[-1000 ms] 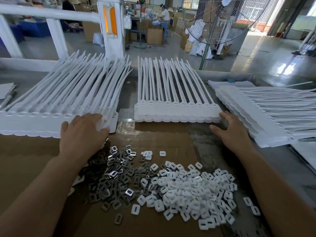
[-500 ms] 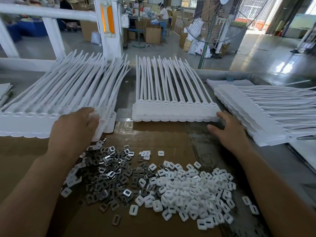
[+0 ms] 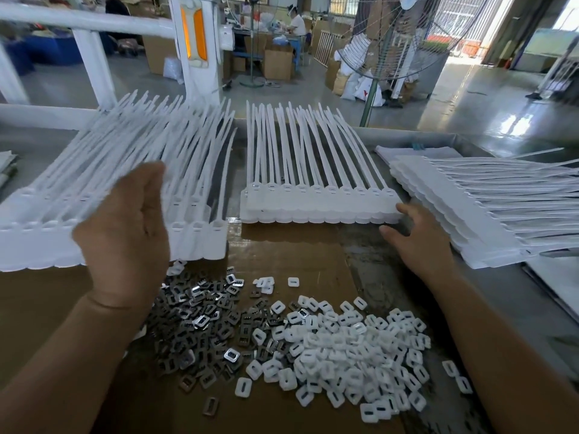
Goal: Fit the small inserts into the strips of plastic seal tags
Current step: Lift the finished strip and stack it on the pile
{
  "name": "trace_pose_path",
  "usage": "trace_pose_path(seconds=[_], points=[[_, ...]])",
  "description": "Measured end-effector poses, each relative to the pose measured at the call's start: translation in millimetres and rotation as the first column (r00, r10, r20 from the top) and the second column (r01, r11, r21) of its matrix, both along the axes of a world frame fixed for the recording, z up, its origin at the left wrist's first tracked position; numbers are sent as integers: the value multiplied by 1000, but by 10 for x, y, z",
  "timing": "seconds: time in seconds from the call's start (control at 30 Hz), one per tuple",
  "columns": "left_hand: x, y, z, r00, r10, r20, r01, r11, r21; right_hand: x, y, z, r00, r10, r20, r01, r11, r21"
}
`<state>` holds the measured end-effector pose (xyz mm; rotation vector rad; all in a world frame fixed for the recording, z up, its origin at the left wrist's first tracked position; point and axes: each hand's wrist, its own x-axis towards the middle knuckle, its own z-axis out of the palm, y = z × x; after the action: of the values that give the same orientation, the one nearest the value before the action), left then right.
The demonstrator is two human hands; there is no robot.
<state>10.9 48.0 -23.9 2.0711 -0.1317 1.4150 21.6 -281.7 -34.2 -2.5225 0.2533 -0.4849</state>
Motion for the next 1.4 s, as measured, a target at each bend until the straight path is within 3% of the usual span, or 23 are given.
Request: trace_pose_path(seconds=[0.07,0.13,0.2,0.27,0.33,0.43,0.6,0.63,0.73,0.83,0.93,1.03,1.17,1.3,1.4], points=[[-90,-152,27,997,-18,72,1,976,219,-34,83,95,988,-14,153,9,999,35],[-129,-259,22,997,-50,53,31,949,314,-83,248,252,974,81,211,-112,984,140],[-132,-289,7,997,-78,20,68,941,331,-135,518,431,946,308,100,-321,931,175],[-132,-293,-3,994,-105,-17,105,948,301,-144,843,536,858,506,-81,-485,853,195],[-130,-285,-2,990,-138,-40,143,953,269,-114,1164,557,765,620,-174,-532,761,372],[-140,-280,-11,984,-175,-41,180,947,266,-9,1565,511,676,705,-214,-397,593,701],[-124,-272,-28,977,-195,-88,211,942,261,107,1930,518,602,769,-216,-76,324,943],[-124,-270,-25,974,-208,-84,224,937,270,124,1967,517,610,760,-224,-68,332,941],[-169,-260,9,961,-277,-22,269,905,331,187,2020,520,687,672,-278,-163,515,842],[-211,-263,-15,915,-374,-150,400,800,448,201,2056,653,684,692,-232,-187,473,861],[-142,-281,-103,856,-241,-457,475,715,513,223,2000,879,653,750,-108,-257,353,899],[-41,-228,-136,787,-59,-615,423,777,467,208,1895,1041,662,750,-15,-401,370,838],[45,-64,-108,768,112,-631,235,867,440,239,1646,1110,760,644,86,-452,429,782],[74,-22,-113,745,62,-664,200,930,310,229,1243,1056,818,550,170,-441,411,798],[84,-40,-78,767,-108,-633,115,993,-30,159,837,956,850,496,176,-401,395,826]])
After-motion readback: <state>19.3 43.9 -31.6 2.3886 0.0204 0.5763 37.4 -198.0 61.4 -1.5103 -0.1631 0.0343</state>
